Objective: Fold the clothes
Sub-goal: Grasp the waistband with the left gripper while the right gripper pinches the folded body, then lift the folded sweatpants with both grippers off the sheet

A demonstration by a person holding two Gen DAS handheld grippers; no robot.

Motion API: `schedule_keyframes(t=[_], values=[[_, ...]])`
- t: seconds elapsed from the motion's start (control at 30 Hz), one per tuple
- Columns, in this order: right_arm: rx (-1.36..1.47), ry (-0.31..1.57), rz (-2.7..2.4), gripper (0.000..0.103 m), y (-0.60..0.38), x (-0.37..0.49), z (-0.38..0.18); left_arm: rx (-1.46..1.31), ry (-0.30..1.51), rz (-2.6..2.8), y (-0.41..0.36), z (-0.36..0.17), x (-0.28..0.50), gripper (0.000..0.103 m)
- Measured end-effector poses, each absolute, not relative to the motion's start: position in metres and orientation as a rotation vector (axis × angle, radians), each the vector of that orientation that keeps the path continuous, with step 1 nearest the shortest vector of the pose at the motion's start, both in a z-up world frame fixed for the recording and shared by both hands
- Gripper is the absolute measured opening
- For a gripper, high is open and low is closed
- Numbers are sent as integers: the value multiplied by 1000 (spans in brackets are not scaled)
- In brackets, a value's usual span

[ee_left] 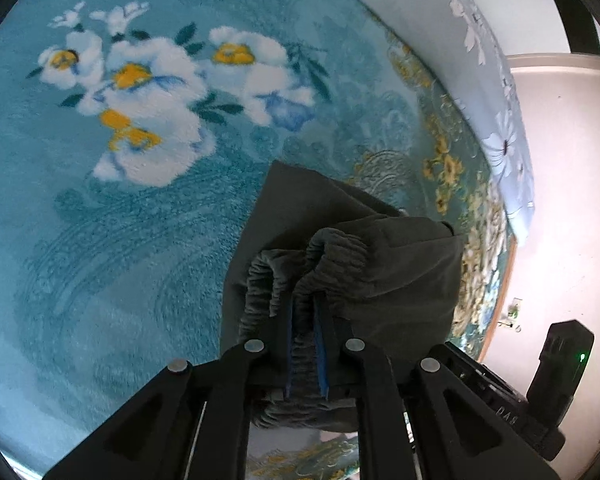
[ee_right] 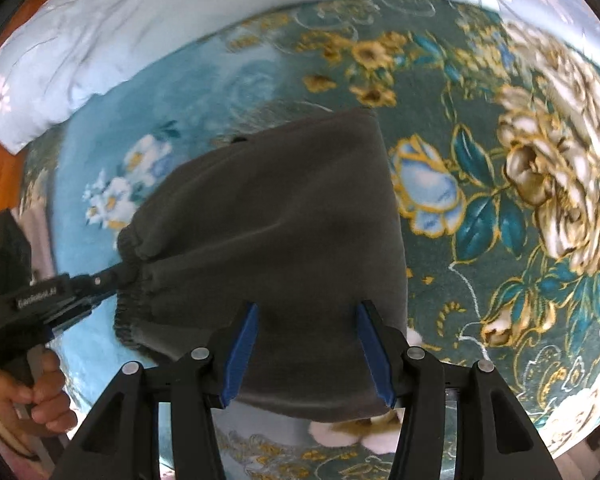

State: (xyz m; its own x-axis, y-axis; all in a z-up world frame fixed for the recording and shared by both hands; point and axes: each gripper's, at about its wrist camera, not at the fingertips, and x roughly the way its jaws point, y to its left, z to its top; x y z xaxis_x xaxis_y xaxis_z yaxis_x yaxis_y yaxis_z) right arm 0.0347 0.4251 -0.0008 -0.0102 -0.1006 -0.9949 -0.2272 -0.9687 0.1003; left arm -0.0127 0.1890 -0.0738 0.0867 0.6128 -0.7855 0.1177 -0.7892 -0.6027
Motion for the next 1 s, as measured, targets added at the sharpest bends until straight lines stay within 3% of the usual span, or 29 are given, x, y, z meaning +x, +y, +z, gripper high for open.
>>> schedule_keyframes(t=[0.37,0.53,0.67,0.93,1.0], values=[[-2186,345,2075,60,428,31,-31,-2017,-725,1715,183,-88,-18,14],[-2121,452,2134,60,434,42,2,-1992,-670,1748,174,-55,-18,14],[-2104,433,2202,60,428,64,28,-1880,-635,1771,164,-14,-5,13],[-2160,404,2154,60,417,84,5,-1961,-299,1693,210,-39,36,13],[-2165,415,2133,60,418,84,-5,-1979,-300,1716,209,-49,36,5]])
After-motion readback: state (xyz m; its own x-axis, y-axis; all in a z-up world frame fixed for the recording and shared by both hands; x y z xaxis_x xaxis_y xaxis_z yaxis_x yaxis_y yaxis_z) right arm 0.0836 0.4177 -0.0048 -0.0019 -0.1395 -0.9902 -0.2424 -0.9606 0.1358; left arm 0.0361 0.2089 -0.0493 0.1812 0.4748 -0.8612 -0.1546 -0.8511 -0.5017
